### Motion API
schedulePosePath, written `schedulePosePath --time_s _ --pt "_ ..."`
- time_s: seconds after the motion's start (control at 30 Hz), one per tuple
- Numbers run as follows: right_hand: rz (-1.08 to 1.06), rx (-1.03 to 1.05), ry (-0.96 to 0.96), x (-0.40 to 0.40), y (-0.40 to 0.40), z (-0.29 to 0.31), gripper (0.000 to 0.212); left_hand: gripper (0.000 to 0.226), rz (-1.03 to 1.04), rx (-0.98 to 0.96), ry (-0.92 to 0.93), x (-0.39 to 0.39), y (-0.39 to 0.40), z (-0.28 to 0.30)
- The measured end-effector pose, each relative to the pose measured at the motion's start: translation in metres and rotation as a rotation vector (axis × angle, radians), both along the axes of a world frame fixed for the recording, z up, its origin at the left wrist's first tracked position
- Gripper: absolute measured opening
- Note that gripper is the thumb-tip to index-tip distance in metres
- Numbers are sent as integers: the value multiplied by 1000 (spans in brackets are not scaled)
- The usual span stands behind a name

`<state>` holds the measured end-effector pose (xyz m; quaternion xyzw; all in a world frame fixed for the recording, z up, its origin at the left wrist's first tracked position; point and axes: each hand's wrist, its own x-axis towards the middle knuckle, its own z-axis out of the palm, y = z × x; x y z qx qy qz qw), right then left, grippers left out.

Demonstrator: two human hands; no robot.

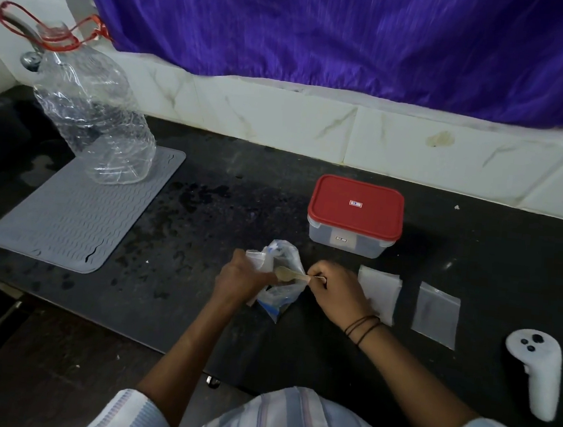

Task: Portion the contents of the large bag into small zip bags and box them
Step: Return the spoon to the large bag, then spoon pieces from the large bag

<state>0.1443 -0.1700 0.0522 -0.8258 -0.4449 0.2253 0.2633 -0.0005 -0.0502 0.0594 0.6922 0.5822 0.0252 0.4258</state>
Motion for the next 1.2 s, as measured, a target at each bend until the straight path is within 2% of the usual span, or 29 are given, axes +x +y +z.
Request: schedulePosePath --time_s 0.1,0.2,0.4,0.6,0.7,0.77,0.93,1.1,1.2 --pt "16 85 -93 0 -3 5 11 73 -30 16 24 1 1 -1" --pt "72 144 -81 -4 -7 14 9 70 -37 42 10 2 2 -2" --pt "227 57 -78 -13 -3 19 9 41 -138 214 -66 8 -1 2" --pt "95 49 -214 -22 -5 9 8 25 -184 442 -150 13 -1 19" --pt "34 77 -229 -23 -9 4 8 25 -180 465 -161 12 0 23" --pt "26 104 -243 -23 -12 1 9 30 -166 411 -153 9 -3 22" --pt "60 62 -285 -23 -16 -1 10 64 -51 145 -127 0 -13 3" --pt "87 27 -296 -26 -14 1 19 66 90 -156 -144 6 -28 -9" --pt "65 -13 -264 -27 -12 3 20 58 191 -219 -248 10 -32 -16"
